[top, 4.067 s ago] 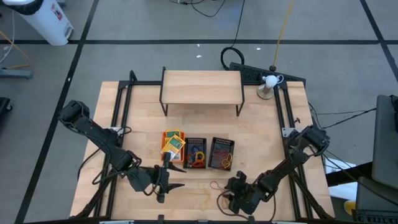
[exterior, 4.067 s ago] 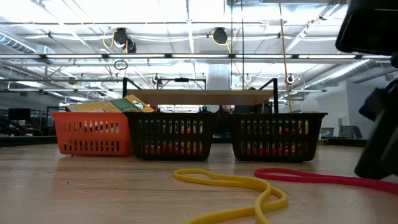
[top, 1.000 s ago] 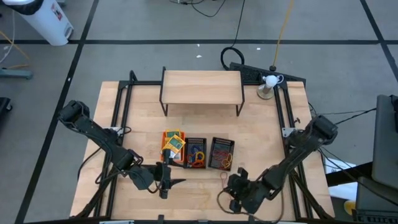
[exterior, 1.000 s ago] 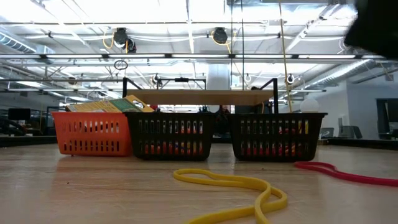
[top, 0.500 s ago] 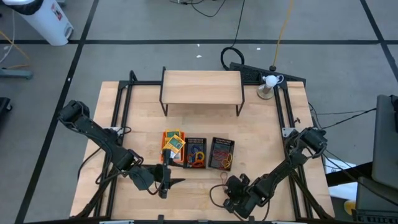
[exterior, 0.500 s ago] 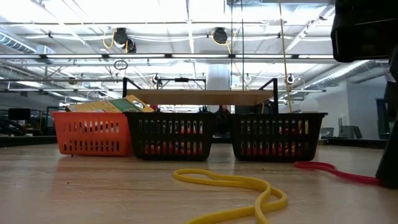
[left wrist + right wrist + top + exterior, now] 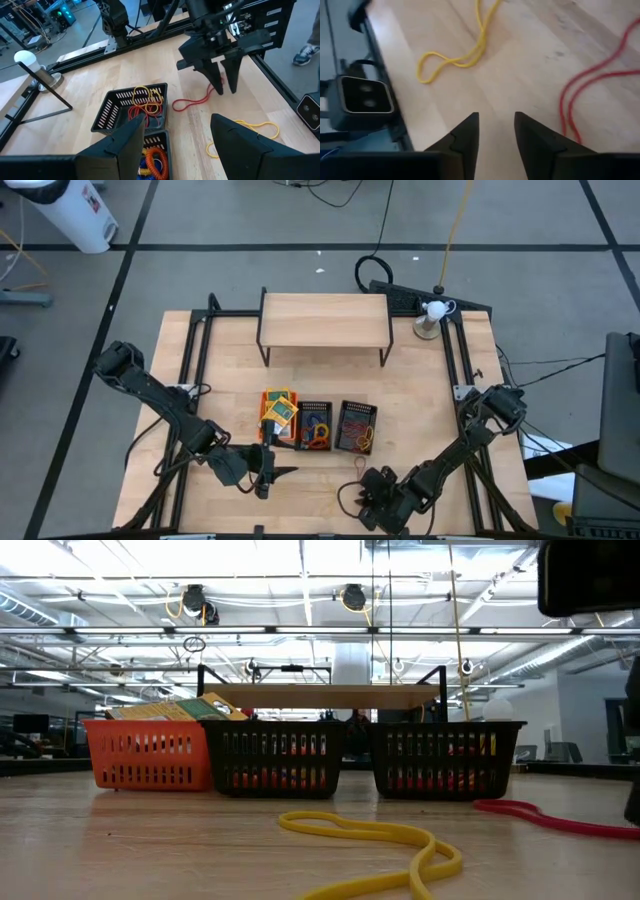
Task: Pick & Place Office Desk Supplies
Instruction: Put the red rubber band into the right black bin
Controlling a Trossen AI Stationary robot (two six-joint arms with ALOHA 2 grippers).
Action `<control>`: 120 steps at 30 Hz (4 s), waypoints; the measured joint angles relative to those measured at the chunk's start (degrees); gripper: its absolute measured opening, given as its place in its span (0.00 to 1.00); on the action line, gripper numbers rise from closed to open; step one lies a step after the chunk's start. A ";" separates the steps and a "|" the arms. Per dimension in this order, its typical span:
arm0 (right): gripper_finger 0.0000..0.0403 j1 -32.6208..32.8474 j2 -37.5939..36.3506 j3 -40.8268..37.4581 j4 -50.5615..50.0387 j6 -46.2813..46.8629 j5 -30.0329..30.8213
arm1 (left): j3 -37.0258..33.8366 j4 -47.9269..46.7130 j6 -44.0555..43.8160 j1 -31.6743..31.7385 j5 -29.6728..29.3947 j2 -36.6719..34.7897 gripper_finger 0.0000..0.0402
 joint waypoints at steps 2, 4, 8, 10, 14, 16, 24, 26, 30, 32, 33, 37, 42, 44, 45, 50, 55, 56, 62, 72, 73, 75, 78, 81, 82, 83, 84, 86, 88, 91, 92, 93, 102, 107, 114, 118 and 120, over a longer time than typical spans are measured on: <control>0.31 -0.01 -0.15 0.00 1.45 -1.32 -0.42 | 0.00 0.04 -0.18 0.08 0.00 0.00 0.56; 0.31 0.00 -0.25 0.00 2.19 -2.20 -1.20 | 0.00 0.04 -0.61 0.23 0.00 0.00 0.56; 0.30 0.00 -0.97 0.00 1.23 -3.74 -3.74 | 0.00 0.07 -2.18 0.72 0.01 0.00 0.56; 0.30 0.00 -1.82 -0.03 -1.04 -3.91 -4.31 | 0.00 0.04 -2.85 0.92 0.02 0.00 0.56; 0.29 0.37 -3.58 0.01 -4.61 -3.41 -3.42 | 0.00 -0.04 -3.57 0.96 0.09 0.00 0.56; 0.29 0.37 -4.32 -0.02 -5.14 -3.29 -2.11 | 0.00 -0.24 -4.00 0.96 0.12 0.00 0.56; 0.29 1.12 -4.57 0.00 -10.77 -1.66 0.94 | 0.00 -1.11 -5.98 0.96 2.10 -0.02 0.56; 0.29 1.26 -4.00 0.00 -11.86 -0.71 1.00 | 0.00 -1.26 -5.97 0.92 2.48 -0.02 0.56; 0.29 1.55 -3.14 0.00 -13.13 0.81 2.23 | 0.00 -1.27 -5.55 0.92 2.58 -0.01 0.56; 0.29 1.88 -2.39 0.00 -13.50 1.02 2.25 | 0.00 -1.29 -4.84 0.92 2.57 -0.02 0.56; 0.29 1.88 -1.99 0.00 -13.47 1.08 2.28 | 0.00 -1.24 -4.76 0.92 2.58 -0.01 0.56; 0.29 1.95 -0.65 0.10 -13.08 2.09 2.88 | 0.00 -1.26 -3.88 0.96 2.54 -0.02 0.56; 0.29 2.68 0.83 0.15 -12.05 2.00 6.11 | 0.00 -1.16 -3.22 0.96 2.54 -0.02 0.56; 0.29 3.25 1.27 0.15 -11.47 2.40 8.19 | 0.00 -1.18 -3.23 0.96 2.54 -0.02 0.56; 0.29 3.65 1.44 0.15 -11.39 2.89 9.18 | 0.00 -1.24 -3.27 0.96 2.54 -0.01 0.56; 0.29 5.54 2.65 0.11 -11.45 5.83 12.12 | 0.00 -1.27 -3.35 0.88 2.99 0.00 0.56; 0.29 5.82 4.83 0.20 -11.63 6.64 13.00 | 0.00 -1.35 -3.11 0.87 3.02 -0.02 0.56; 0.29 5.92 5.36 0.20 -11.66 6.61 13.22 | 0.00 -1.52 -3.09 0.87 3.03 -0.02 0.56; 0.29 6.38 7.55 0.15 -11.83 5.24 16.21 | 0.00 -1.77 -3.07 0.87 3.06 0.00 0.56; 0.29 7.08 7.67 0.09 -12.44 3.62 17.73 | 0.00 -1.75 -3.53 0.87 3.10 -0.02 0.56; 0.29 7.08 7.67 0.07 -12.79 3.62 17.45 | 0.00 -1.75 -3.53 0.87 3.10 -0.02 0.56; 0.29 7.05 7.67 0.07 -13.57 3.60 17.19 | 0.00 -1.73 -3.51 0.87 3.10 -0.02 0.56; 0.29 6.92 7.72 0.04 -15.03 3.71 16.18 | 0.00 -1.74 -3.45 0.89 3.10 -0.02 0.56; 0.28 6.17 8.53 0.04 -15.61 3.75 13.54 | 0.00 -1.73 -3.31 0.92 3.10 -0.01 0.56; 0.28 6.00 8.99 0.04 -16.05 3.87 12.98 | 0.00 -1.72 -3.31 0.92 3.10 -0.01 0.56; 0.27 5.85 9.53 0.05 -16.19 4.32 12.75 | 0.00 -1.72 -3.31 0.92 3.10 -0.02 0.56; 0.26 5.61 10.15 0.07 -16.03 4.86 12.59 | 0.00 -1.72 -3.31 0.92 3.10 -0.02 0.56; 0.22 5.29 11.10 0.16 -14.57 5.07 12.27 | 0.00 -1.73 -3.31 0.92 3.10 -0.02 0.56; 0.19 5.25 11.58 0.22 -13.60 5.15 12.37 | 0.00 -1.70 -3.31 0.90 3.10 -0.02 0.56; 0.12 5.14 11.70 0.20 -13.72 5.34 12.45 | 0.00 -1.68 -3.33 0.90 3.10 -0.02 0.56; 0.08 5.11 11.70 0.20 -13.99 5.43 12.41 | 0.00 -1.66 -3.33 0.90 3.10 -0.02 0.56; 0.05 5.11 11.70 0.20 -14.31 5.53 12.40 | 0.00 -1.66 -3.35 0.90 3.10 -0.02 0.56; 0.00 5.04 11.29 0.28 -16.77 10.89 12.73 | 0.00 -1.66 -3.33 0.87 3.10 -0.02 0.56; 0.00 3.96 7.91 0.80 -17.79 7.37 12.94 | 0.00 -1.52 -3.54 0.87 3.10 -0.02 0.56; 0.00 1.38 1.86 5.03 -19.47 -8.66 18.03 | 0.00 -1.44 -3.49 0.97 3.02 -0.01 0.56; 0.00 0.34 -3.30 6.40 -17.71 -17.47 24.26 | 0.00 -1.17 -3.17 1.15 2.97 -0.02 0.56; 0.00 0.03 -4.73 6.15 -16.96 -22.52 26.29 | 0.00 -1.14 -3.09 1.45 2.96 -0.02 0.56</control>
